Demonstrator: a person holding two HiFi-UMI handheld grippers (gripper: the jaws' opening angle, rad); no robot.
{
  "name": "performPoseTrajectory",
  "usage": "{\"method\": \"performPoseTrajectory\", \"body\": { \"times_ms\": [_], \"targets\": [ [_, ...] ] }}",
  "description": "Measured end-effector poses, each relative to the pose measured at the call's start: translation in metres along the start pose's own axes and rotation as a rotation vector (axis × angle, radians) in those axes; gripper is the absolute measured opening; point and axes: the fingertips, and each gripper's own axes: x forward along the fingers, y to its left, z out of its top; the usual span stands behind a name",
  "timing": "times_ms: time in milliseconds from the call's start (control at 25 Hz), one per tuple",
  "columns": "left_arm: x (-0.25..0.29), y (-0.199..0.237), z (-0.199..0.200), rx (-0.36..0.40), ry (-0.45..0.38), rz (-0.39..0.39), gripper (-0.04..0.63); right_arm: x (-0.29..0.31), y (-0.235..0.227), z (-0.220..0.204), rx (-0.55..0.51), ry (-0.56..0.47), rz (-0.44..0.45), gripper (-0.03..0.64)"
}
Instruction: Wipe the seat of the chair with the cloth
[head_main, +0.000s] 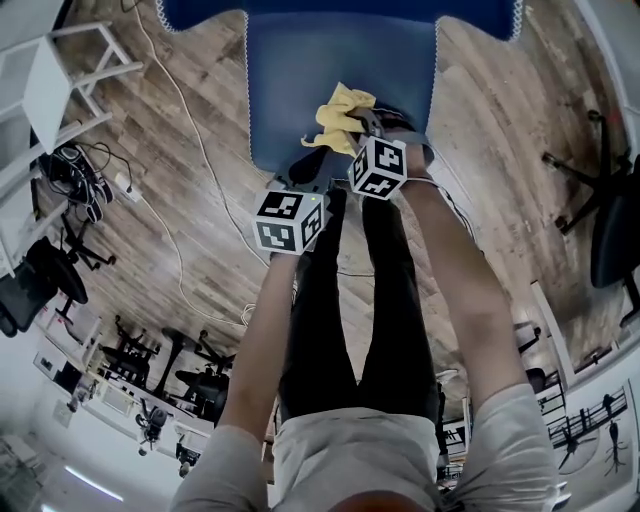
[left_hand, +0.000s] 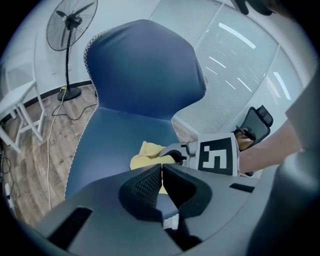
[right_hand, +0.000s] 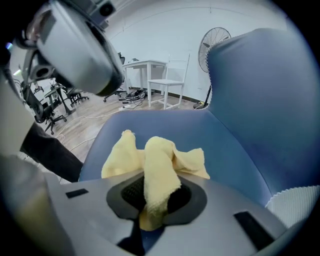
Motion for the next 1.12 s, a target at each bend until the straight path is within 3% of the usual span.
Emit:
{"method": "performPoseTrajectory", "body": {
  "times_ms": [200, 560, 840, 1120],
  "targets": [
    [0.005, -0.013, 0.005, 0.031, 0.007, 0.012, 0.028, -0.026, -0.006, -0.042, 0.005, 0.005, -0.044, 0.067],
    [0.01, -0.03, 0.006, 0.06, 0.022, -0.006, 0.028, -0.06, -0.002, -0.098, 0.186, 0.054, -0.135, 0.066],
    [-0.005, -0.026, -0.001, 0.107, 0.042, -0.024, 0.028, -0.074, 0.015, -0.123, 0.501, 0.082, -0.236, 0.066],
    [-0.039, 0.004, -0.009, 0.128, 0.048, -0.075, 0.028, -0.078, 0.02, -0.135, 0.826, 0.118, -0.444, 0.066]
  ]
}}
